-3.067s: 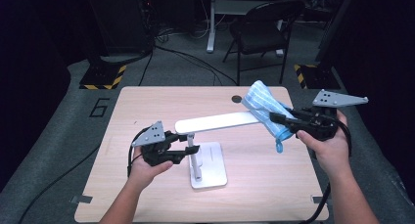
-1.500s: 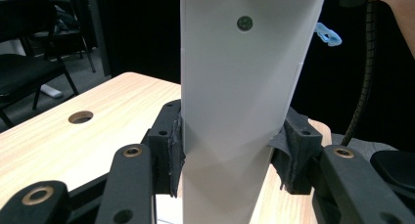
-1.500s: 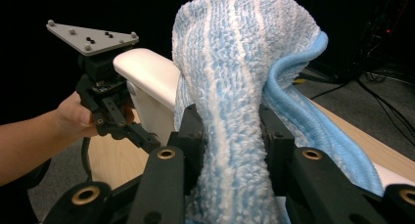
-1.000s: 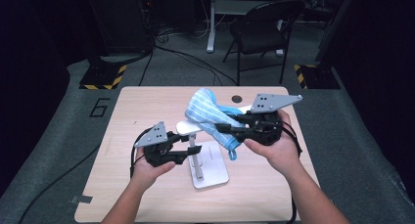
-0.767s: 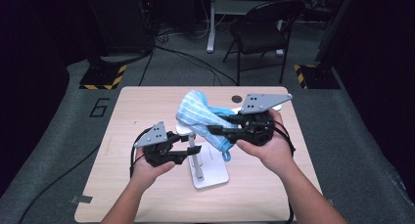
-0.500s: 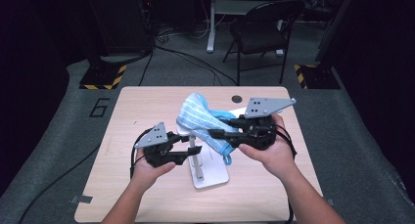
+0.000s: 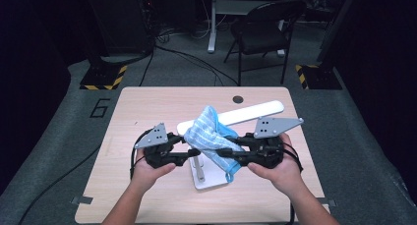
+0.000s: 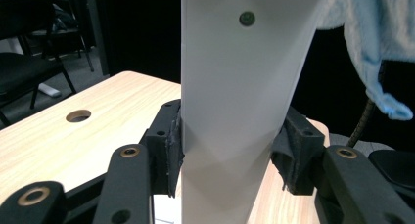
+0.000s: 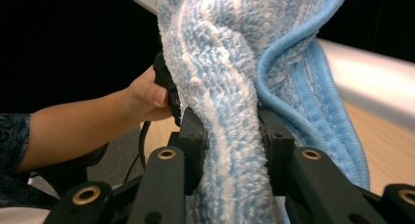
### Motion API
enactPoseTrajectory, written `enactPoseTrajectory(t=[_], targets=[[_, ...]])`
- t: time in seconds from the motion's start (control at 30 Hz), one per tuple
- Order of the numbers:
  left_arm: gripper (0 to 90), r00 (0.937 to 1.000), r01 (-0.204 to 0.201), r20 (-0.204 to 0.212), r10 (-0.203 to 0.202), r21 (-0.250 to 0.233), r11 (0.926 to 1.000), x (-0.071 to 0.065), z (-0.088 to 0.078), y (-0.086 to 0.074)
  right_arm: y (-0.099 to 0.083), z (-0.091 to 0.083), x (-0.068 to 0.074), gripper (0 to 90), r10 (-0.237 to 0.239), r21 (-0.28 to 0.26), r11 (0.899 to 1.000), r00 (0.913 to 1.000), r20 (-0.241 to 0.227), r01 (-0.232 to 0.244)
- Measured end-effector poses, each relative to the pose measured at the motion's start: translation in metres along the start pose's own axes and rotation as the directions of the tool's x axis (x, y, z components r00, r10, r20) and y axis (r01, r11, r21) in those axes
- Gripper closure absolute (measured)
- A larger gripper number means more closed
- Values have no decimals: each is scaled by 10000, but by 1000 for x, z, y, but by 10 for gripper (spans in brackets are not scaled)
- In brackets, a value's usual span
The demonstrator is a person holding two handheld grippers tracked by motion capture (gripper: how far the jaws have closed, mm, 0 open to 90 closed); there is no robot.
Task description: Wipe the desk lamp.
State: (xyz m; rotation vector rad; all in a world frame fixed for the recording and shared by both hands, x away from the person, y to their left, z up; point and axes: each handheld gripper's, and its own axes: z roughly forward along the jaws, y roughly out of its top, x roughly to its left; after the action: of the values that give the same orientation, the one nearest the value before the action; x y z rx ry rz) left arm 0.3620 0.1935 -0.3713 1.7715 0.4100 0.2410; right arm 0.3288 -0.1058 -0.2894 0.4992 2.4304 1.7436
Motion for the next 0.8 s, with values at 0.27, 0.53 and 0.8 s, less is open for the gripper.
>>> enactPoseTrajectory(t=[0.27,0.53,0.8], targets=[[459,9999,130,42,-131,188,9997,1,-1,-5,-18,0,2,691,94,178,9998,9999,-88,-92],[440,9996,136,234,-145,359,9993,2,-1,-11,-33,0,3,690,290,20,9996,9995,-158,-289],[440,9991,318,292,-323,154,9994,2,-1,-19,-50,4,2,689,415,206,9989,9991,121,-417]])
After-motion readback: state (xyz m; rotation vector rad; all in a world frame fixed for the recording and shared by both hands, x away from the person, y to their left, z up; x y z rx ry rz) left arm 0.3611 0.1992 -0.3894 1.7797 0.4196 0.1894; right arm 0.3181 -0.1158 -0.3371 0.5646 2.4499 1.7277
